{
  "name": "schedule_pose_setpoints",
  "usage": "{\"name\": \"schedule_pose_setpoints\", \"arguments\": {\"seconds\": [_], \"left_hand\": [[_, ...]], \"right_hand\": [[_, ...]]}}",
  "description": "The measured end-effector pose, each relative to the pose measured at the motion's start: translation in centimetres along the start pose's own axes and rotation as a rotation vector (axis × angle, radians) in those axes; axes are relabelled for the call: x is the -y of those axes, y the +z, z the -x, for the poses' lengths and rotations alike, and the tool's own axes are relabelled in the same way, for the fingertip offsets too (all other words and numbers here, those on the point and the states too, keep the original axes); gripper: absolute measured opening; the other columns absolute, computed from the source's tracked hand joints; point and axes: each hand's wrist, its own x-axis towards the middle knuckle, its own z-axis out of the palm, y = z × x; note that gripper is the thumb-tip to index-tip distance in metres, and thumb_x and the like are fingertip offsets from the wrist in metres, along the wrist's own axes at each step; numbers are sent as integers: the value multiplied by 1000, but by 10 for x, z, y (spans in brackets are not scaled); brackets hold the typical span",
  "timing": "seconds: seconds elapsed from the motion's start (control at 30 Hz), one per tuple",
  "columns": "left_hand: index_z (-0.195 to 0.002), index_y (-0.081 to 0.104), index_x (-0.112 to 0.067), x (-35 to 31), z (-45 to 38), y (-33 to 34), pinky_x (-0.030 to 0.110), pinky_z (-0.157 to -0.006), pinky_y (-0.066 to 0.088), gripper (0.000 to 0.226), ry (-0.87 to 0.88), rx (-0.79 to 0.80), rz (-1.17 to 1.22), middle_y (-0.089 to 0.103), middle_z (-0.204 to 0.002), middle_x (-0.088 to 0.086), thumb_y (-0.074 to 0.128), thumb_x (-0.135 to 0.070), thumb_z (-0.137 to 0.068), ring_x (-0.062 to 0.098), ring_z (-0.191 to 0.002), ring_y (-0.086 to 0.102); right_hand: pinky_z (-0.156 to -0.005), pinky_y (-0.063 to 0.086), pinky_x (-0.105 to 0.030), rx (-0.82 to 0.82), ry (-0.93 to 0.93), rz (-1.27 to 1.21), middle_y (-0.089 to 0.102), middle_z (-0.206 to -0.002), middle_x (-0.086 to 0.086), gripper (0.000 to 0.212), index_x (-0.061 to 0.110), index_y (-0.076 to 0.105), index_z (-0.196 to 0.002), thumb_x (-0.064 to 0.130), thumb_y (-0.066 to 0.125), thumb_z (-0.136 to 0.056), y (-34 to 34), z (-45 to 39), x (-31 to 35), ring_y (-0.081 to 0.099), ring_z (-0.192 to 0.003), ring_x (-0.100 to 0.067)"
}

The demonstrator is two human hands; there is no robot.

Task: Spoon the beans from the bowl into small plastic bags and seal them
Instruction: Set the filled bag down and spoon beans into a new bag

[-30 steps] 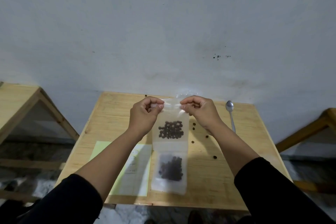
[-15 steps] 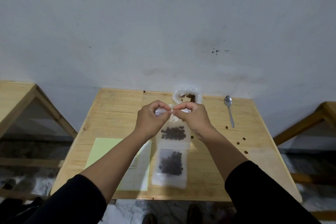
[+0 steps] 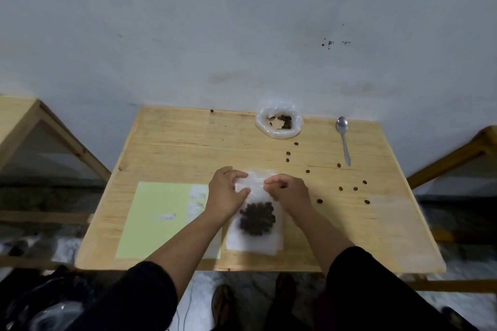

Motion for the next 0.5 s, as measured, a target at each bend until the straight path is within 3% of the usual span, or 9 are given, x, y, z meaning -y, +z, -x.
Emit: {"name": "schedule_pose_setpoints", "arguments": {"seconds": [0.07,0.17,0.23,0.33,0.43,0.5], "left_hand": [[-118,62,-17,8,4,11,26,-110,25,40,-2,50,-100,36,-147,8,71,-19,-80,23,-132,39],[-127,56,-13,15,8,23,18,-109,15,38,52,76,-174,33,-150,4,59,-18,-90,18,-140,28],[-135,47,-12,20,7,29,17,-109,10,38,98,118,-261,33,-150,2,44,-17,-97,16,-141,22],[-138,41,-8,25,6,33,19,-113,3,41,195,192,-343,37,-148,5,29,-12,-100,19,-140,25],[-134,46,-2,24,5,37,27,-117,11,38,244,168,-409,45,-142,14,36,-10,-98,28,-137,33],[-136,44,-3,18,8,35,31,-116,19,39,255,138,-431,42,-144,14,38,-13,-99,28,-140,28]], "right_hand": [[-73,46,-21,-26,-20,89,65,-85,7,9,25,68,-84,16,68,-80,8,-1,-11,59,-82,-10],[-71,39,-18,-101,-75,242,57,-97,4,14,22,66,-94,19,68,-80,18,-1,-21,52,-87,-11],[-79,34,-18,-126,-132,340,49,-110,-2,19,19,66,-100,18,67,-82,22,1,-26,48,-92,-12],[-95,34,-23,-119,-259,505,41,-135,-8,25,14,65,-112,19,57,-89,25,3,-34,42,-120,-20],[-111,25,-30,-72,-365,673,38,-146,-13,33,6,61,-120,19,44,-95,25,7,-36,32,-136,-27],[-110,30,-38,-50,-416,741,51,-135,-19,42,-1,61,-117,21,36,-93,26,9,-38,42,-131,-34]]}}
